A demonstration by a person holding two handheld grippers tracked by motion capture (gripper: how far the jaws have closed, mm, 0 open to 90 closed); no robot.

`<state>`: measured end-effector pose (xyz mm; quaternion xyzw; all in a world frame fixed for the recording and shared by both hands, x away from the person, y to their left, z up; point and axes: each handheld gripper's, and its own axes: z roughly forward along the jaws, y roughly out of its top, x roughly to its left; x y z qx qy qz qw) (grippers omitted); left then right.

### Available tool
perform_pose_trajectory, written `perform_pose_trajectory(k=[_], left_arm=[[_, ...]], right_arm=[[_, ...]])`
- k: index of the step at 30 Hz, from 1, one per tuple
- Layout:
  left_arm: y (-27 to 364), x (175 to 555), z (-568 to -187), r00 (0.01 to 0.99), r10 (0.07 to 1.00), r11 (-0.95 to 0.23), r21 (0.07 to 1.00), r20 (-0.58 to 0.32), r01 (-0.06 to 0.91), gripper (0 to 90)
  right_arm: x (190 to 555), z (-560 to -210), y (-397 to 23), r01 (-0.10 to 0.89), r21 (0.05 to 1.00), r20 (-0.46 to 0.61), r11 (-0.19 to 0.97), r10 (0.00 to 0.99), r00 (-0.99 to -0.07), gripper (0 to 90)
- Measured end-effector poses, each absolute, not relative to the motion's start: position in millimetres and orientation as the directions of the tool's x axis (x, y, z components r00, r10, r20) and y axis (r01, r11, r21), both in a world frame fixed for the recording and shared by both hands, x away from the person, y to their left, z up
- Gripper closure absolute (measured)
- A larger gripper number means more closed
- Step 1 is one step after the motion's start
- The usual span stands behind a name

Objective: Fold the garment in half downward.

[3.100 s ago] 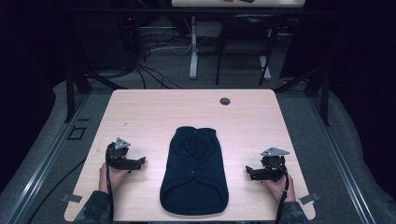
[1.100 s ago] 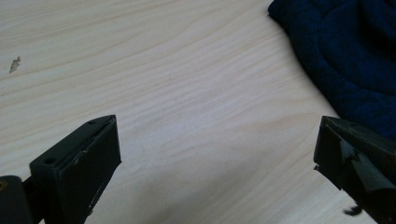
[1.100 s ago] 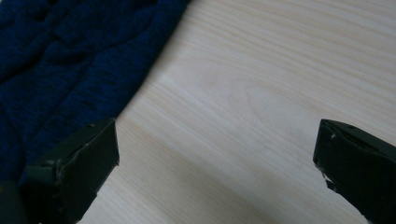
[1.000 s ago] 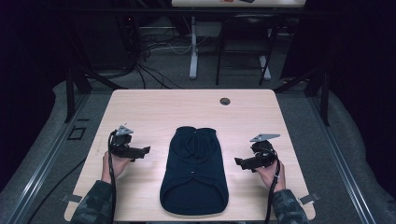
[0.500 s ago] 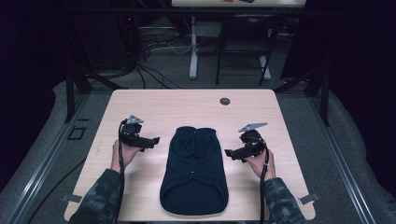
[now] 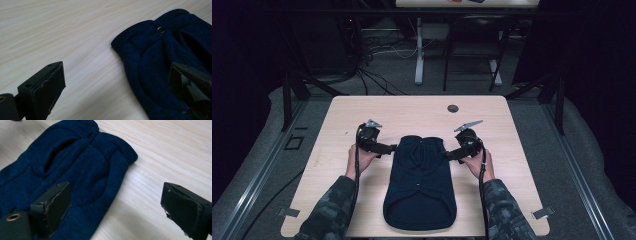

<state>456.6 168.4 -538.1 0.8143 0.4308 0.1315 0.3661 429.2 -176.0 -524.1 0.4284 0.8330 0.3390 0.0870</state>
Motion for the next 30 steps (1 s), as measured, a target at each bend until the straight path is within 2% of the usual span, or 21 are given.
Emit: perform_pose_trajectory(k=[12,15,18,19,21,30], left_arm=[[141,475,-551,0.598,0.792,-0.368,0.684,-0.125,0.63,6.3],[137,479,-551,0.591,0.799,-0.369,0.683,-0.114,0.631,9.5],[133,483,-552,0.583,0.805,-0.38,0.664,-0.105,0.644,9.6],[131,485,-553,0.585,0.804,-0.384,0.659,-0.106,0.647,11.1],[126,487,-554,0.586,0.804,-0.39,0.657,-0.099,0.645,13.5],[116,489,-560,0.612,0.787,-0.434,0.633,-0.081,0.641,15.7]], right_arm=[[462,-534,-154,0.689,0.621,0.193,0.374,0.779,-0.596,18.3],[470,-537,-150,0.694,0.62,0.194,0.366,0.786,-0.587,25.6],[473,-540,-146,0.694,0.612,0.176,0.38,0.79,-0.588,27.4],[477,-543,-144,0.704,0.605,0.197,0.371,0.787,-0.584,32.1],[481,-544,-142,0.709,0.605,0.199,0.362,0.793,-0.575,34.2],[486,-546,-130,0.712,0.584,0.18,0.39,0.793,-0.583,38.3]])
